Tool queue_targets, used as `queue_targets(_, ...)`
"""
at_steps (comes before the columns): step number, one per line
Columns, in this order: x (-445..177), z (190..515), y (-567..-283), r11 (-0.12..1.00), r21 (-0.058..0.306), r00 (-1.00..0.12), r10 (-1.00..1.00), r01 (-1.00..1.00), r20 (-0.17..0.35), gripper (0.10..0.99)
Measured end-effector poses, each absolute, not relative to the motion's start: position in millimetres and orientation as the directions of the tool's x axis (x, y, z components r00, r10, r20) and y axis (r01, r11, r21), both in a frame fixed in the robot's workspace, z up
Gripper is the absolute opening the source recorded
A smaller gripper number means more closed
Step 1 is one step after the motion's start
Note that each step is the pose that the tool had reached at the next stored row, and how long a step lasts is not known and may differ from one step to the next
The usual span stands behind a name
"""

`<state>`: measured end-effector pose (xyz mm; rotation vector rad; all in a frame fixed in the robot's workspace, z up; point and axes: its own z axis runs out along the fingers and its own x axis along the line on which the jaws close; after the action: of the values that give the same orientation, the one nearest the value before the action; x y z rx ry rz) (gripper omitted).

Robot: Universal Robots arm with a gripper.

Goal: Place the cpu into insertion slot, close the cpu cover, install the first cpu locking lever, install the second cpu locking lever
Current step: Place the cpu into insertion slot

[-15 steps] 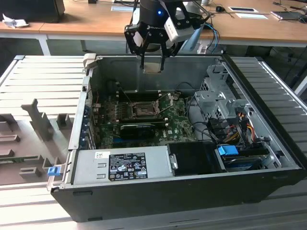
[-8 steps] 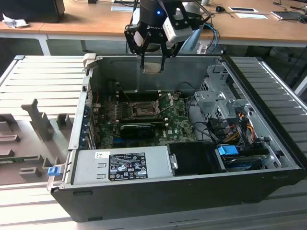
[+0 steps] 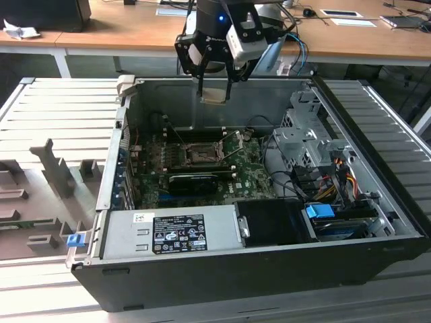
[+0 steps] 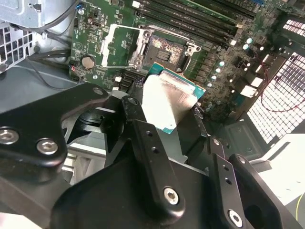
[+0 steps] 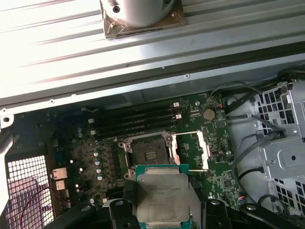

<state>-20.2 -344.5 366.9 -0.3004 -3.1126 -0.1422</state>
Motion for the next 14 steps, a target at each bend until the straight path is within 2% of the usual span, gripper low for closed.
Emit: queue_targets(14, -20.2, 366.3, -344.5, 0.971, 0.089, -0.975, 0.221, 0.222, 0.020, 0.529)
